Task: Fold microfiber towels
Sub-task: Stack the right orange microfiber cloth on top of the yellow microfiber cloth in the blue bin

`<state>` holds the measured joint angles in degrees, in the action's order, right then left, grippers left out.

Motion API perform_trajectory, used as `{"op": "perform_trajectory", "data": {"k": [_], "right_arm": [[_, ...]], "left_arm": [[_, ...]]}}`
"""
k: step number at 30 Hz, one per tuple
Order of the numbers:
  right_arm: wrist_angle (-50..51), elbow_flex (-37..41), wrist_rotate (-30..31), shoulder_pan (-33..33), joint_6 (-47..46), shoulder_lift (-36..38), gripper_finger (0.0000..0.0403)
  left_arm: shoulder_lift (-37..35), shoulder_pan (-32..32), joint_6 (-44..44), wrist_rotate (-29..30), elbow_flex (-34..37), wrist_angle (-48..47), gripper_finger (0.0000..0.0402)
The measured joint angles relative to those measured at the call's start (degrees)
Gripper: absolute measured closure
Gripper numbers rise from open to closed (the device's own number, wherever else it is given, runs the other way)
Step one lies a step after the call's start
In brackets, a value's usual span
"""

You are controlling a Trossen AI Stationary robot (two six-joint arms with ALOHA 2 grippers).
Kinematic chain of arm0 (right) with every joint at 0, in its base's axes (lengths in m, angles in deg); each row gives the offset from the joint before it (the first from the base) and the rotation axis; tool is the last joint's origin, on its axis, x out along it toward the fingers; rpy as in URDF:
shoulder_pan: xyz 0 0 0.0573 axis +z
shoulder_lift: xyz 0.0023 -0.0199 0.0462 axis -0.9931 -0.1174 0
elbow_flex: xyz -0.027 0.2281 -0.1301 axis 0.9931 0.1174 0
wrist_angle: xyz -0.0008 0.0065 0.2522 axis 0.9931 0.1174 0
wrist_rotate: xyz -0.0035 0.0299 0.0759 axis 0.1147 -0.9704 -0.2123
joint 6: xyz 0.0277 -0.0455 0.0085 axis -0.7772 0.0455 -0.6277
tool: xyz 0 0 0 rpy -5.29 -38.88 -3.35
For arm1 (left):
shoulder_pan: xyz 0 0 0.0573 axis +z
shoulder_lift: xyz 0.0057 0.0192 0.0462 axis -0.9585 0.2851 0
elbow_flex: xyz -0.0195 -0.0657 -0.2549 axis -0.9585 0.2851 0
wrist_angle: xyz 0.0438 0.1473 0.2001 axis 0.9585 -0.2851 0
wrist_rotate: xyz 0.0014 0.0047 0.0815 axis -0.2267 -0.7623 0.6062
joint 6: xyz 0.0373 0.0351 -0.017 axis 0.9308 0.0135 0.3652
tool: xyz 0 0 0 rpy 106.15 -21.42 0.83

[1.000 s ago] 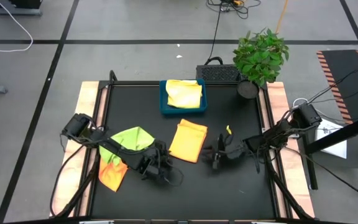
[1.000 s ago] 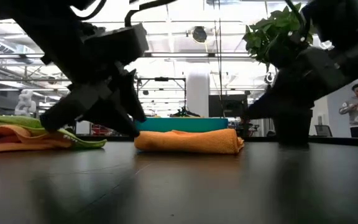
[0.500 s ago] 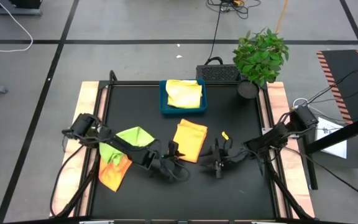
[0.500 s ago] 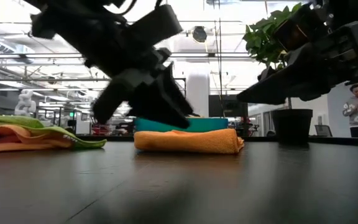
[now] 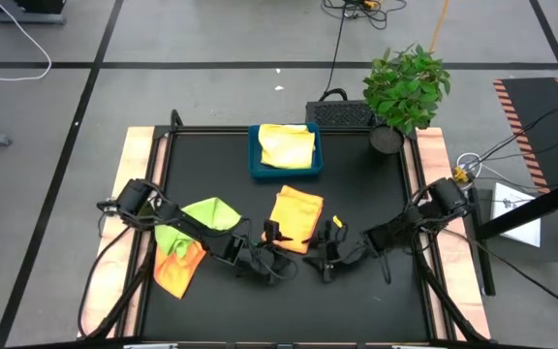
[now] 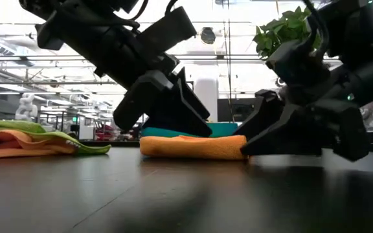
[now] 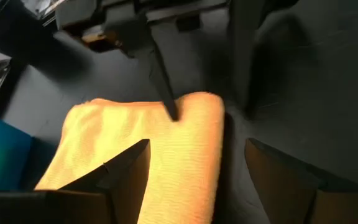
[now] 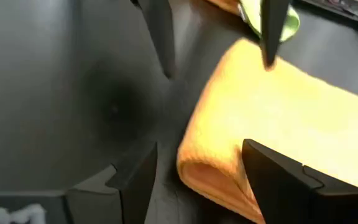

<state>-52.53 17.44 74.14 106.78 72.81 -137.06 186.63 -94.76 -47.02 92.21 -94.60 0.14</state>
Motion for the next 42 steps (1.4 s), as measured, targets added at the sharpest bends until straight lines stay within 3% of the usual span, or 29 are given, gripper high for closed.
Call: {"op": "perform_trajectory", "data": {"k": [11,23,28,35,42], "right_arm": [[2.40,-0.78,-0.11,-0.61,-1.41,-0.22,0.0226],[0.45,-0.78,-0.27,-1.84,-6.22,-0.20,0.0391],[-2.23,-0.78,-0.43,-2.54,-8.05,-0.20,0.0390],[-4.26,-0.76,-4.89,-3.96,-9.62,0.50,0.0399],[-5.08,-0.76,-4.98,-4.45,-11.00,0.68,0.0397]], "left_arm": [[0.00,-0.17,1.52,-1.37,0.00,2.80,0.0151],[0.00,-0.76,1.16,-4.22,0.00,2.97,0.0151],[0.22,-1.65,3.31,-3.12,0.00,3.76,0.0151],[0.37,-1.59,3.34,4.06,0.02,2.91,0.0151],[0.50,-1.59,4.70,3.48,0.02,-0.68,0.0151]]}}
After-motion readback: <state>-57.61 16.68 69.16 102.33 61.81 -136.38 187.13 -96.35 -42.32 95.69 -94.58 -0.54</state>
